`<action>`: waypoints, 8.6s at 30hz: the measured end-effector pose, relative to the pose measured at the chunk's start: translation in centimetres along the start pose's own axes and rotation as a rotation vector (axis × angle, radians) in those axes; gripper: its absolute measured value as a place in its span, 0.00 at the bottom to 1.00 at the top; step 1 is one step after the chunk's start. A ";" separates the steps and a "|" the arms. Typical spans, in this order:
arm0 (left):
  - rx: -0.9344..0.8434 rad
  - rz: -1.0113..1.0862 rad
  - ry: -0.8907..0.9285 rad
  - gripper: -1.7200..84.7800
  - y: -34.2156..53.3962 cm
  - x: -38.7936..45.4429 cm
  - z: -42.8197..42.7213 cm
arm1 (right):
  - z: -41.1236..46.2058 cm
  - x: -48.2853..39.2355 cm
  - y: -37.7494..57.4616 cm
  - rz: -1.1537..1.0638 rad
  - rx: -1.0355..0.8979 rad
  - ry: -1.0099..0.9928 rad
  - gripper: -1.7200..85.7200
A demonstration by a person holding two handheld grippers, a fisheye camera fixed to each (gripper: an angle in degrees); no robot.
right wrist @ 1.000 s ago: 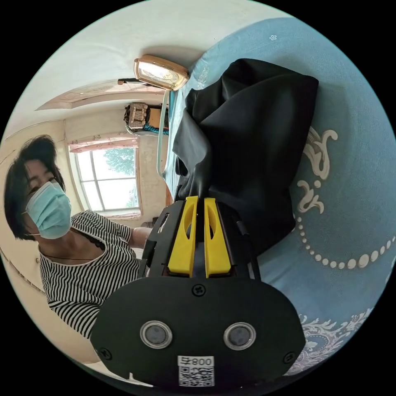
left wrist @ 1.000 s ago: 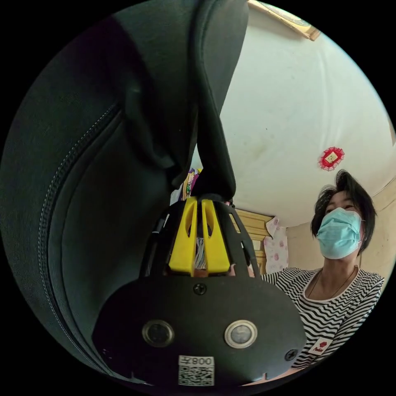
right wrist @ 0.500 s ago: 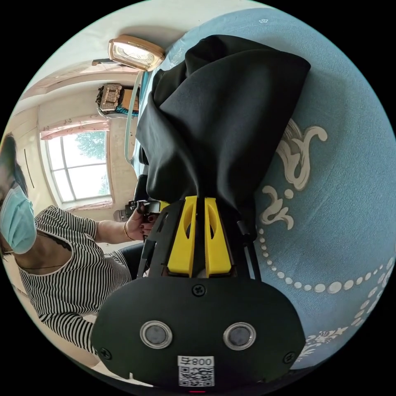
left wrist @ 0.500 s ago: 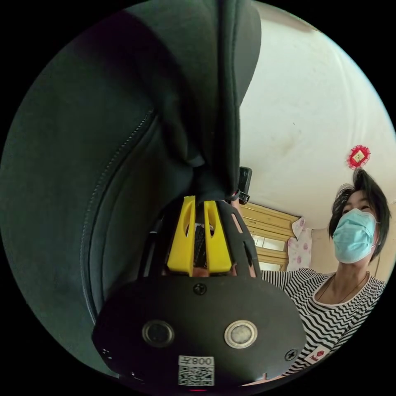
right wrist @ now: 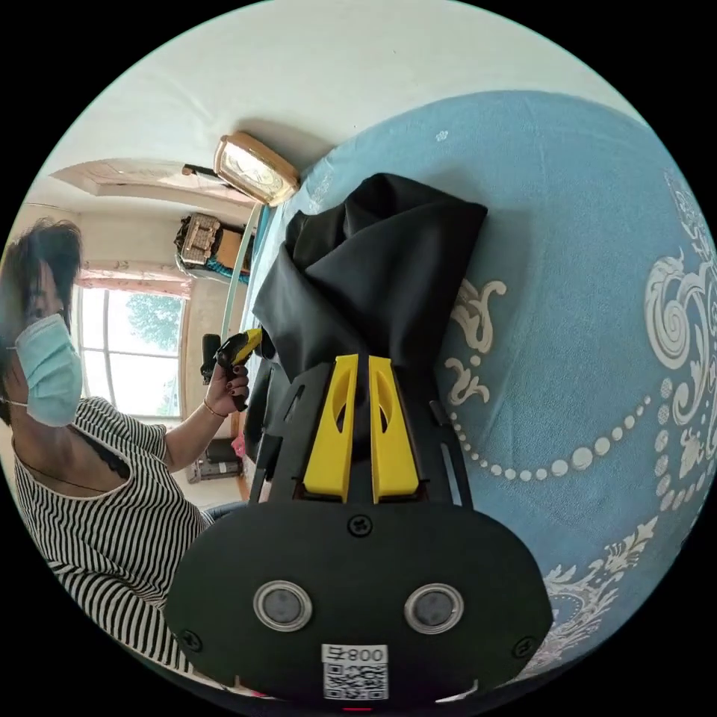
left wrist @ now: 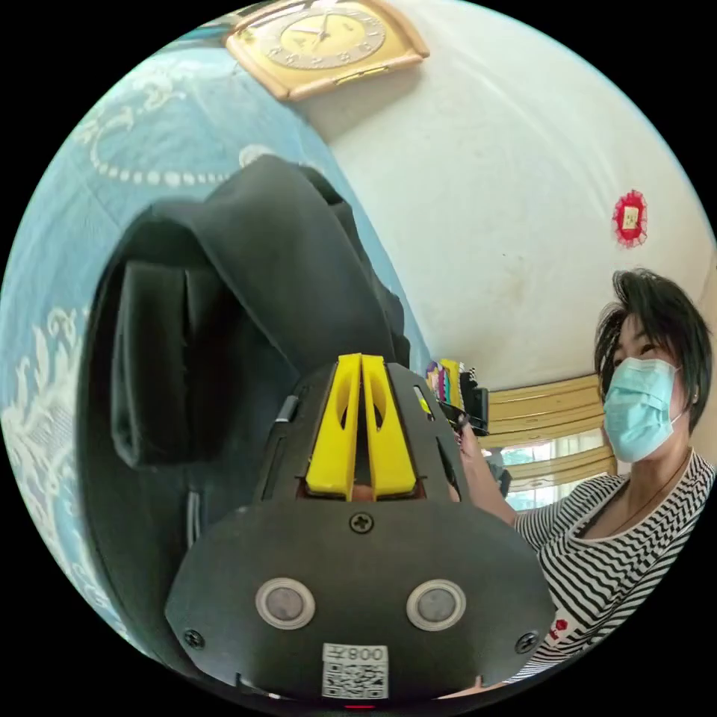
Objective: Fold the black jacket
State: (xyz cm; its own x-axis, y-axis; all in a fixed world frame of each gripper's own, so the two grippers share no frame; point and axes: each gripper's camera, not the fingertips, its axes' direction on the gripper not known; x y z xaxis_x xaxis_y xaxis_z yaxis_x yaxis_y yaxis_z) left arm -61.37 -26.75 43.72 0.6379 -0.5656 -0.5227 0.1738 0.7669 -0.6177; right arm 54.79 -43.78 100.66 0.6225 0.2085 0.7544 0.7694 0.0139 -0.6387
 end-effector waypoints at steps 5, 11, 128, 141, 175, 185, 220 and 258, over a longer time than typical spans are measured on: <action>0.118 0.044 -0.300 0.02 -3.3 -1.0 -2.2 | 4.2 -4.2 -0.4 -0.125 0.001 -0.082 0.06; 0.106 -0.015 -0.411 0.02 -4.0 -4.3 -1.3 | 12.8 -5.0 -2.3 -0.103 -0.135 0.018 0.02; -0.537 -0.321 0.065 0.06 13.4 11.5 -27.3 | -3.3 6.9 39.8 0.344 -0.054 -0.544 0.03; -0.289 -0.143 0.294 0.06 4.1 15.4 -26.7 | -9.1 7.6 30.2 0.158 0.181 -0.573 0.03; -0.151 -0.105 0.115 0.08 -26.4 10.7 -7.5 | -12.0 18.7 1.3 0.287 0.278 -0.437 0.04; -0.003 -0.185 0.284 0.12 -26.6 9.9 -6.6 | -12.0 19.5 0.5 0.354 0.378 -0.561 0.06; -0.245 0.547 -0.583 0.09 -19.6 26.2 17.6 | 0.8 -6.3 -4.0 -0.133 0.073 0.561 0.09; -0.131 0.510 -0.791 0.04 -14.9 21.8 20.4 | 1.2 -9.2 -2.3 -0.127 0.165 0.568 0.02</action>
State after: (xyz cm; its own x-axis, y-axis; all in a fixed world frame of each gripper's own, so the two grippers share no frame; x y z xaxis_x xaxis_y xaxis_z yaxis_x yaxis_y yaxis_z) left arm -34.78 -44.32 53.48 0.9451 0.2344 -0.2278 -0.3210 0.7972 -0.5113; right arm 47.14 -44.58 95.04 0.5416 -0.3590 0.7601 0.8385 0.1657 -0.5191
